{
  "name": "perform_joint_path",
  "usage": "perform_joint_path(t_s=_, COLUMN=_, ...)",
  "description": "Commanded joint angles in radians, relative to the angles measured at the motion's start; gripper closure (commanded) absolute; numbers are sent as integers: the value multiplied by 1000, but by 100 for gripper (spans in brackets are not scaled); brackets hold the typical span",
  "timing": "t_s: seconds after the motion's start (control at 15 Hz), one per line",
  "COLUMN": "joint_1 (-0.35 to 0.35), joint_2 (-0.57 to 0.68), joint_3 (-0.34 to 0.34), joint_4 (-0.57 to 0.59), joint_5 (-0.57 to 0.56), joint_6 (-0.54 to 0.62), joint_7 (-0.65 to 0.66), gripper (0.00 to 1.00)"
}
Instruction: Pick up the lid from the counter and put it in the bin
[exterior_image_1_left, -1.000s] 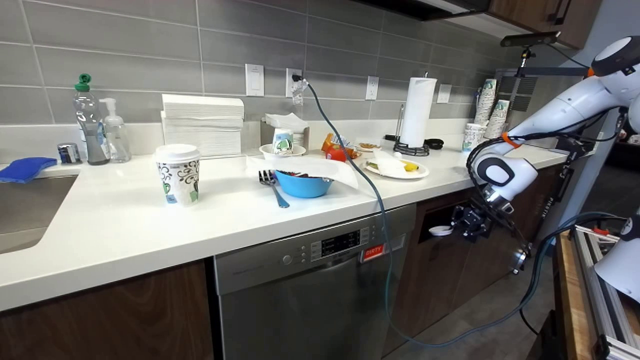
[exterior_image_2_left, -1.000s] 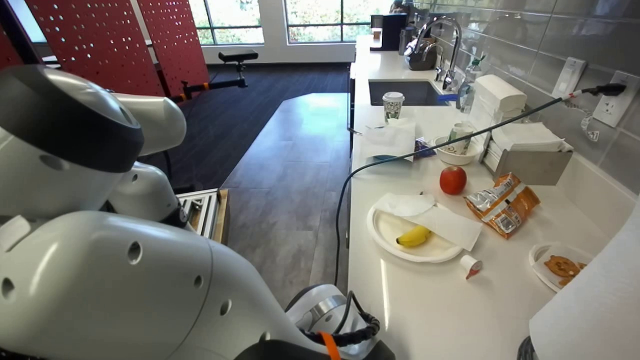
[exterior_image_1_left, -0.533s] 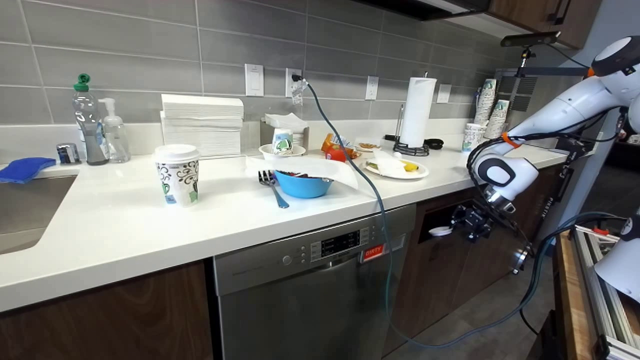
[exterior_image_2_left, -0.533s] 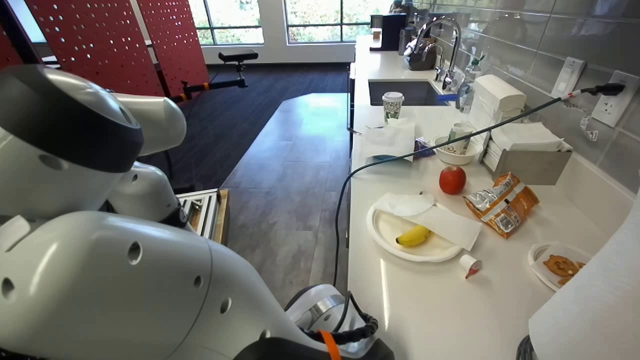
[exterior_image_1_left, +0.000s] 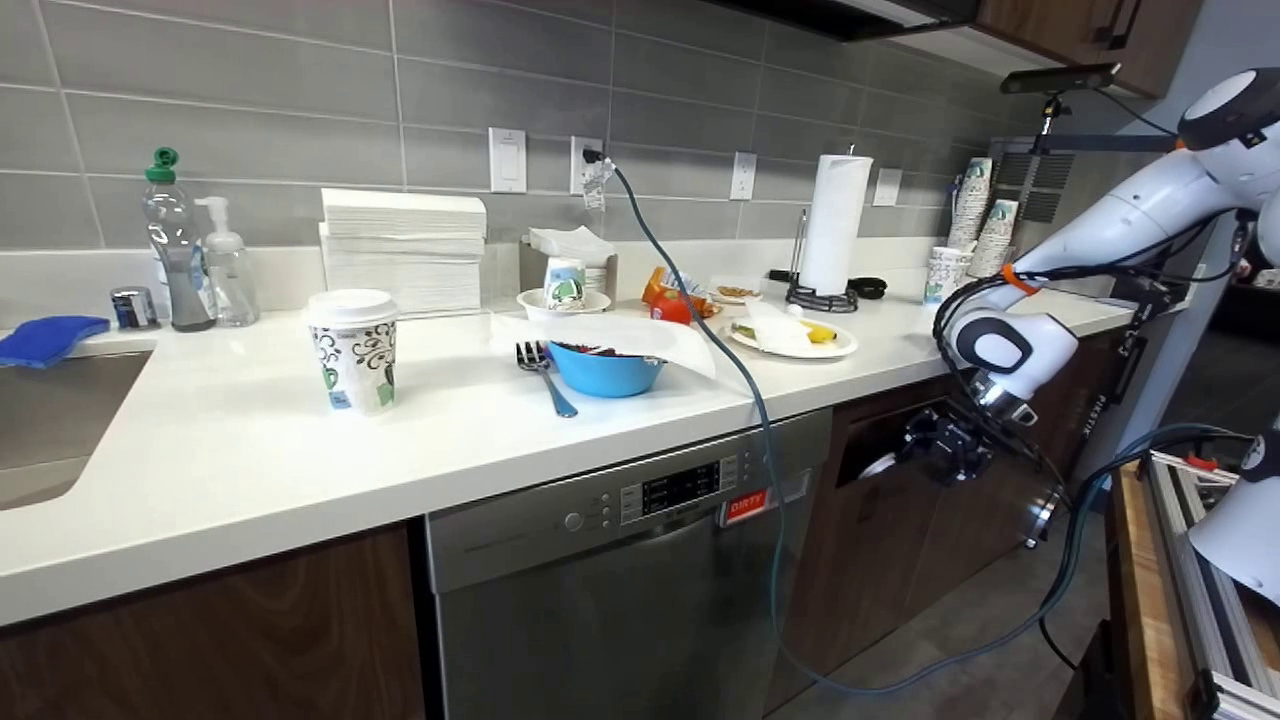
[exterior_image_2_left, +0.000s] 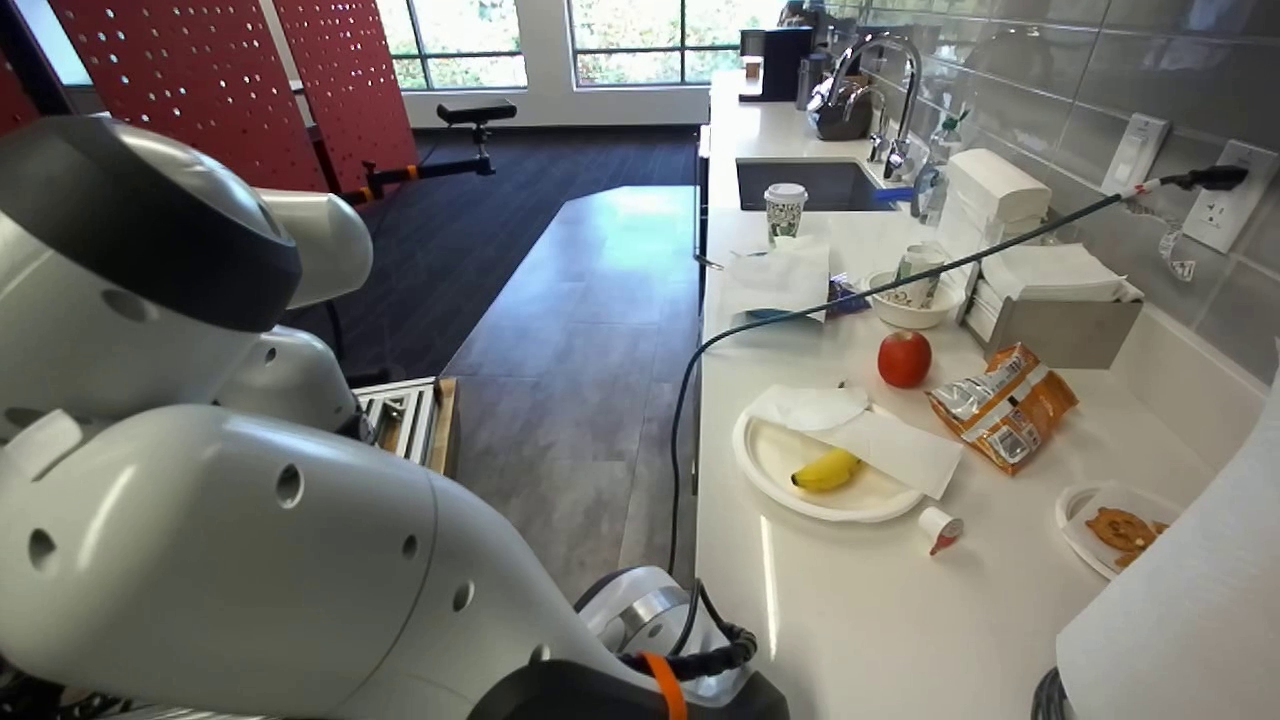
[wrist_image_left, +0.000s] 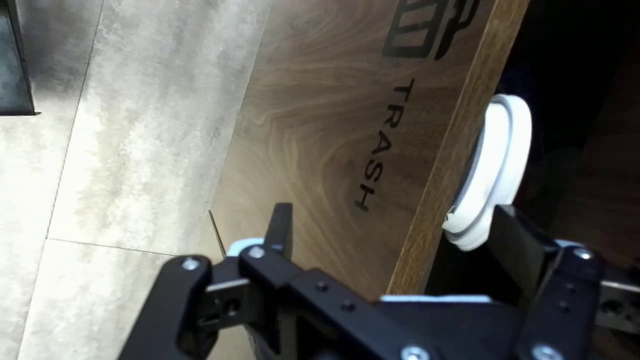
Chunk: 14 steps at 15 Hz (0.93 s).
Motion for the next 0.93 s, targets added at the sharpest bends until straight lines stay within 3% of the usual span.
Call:
perform_joint_path(t_s=0.0, joint_1=25, joint_2=77, joint_3=19, joint_4=30, joint_5=21, joint_6=-78, joint_7=38, gripper=0)
perform_joint_path(t_s=0.27, joint_1=26, joint_2=87, joint_3=16, joint_4=30, joint_5=21, joint_6=-78, joint_7=35, gripper=0)
perform_joint_path(t_s=0.33, joint_1=135, joint_2=-2, joint_3=-98, joint_4=-26, joint_5=-84, joint_6=-198, joint_7=210, gripper=0)
perform_joint_path(t_s=0.4, joint_1=48, joint_2=73, joint_3=-20, joint_4=14, joint_5=-33, joint_6=-117, joint_7=51, gripper=0)
perform_joint_path(t_s=0.87, joint_1=126, joint_2=-18, joint_3=-141, joint_4=-59, joint_5=-170, joint_6=-213, joint_7=98, gripper=0)
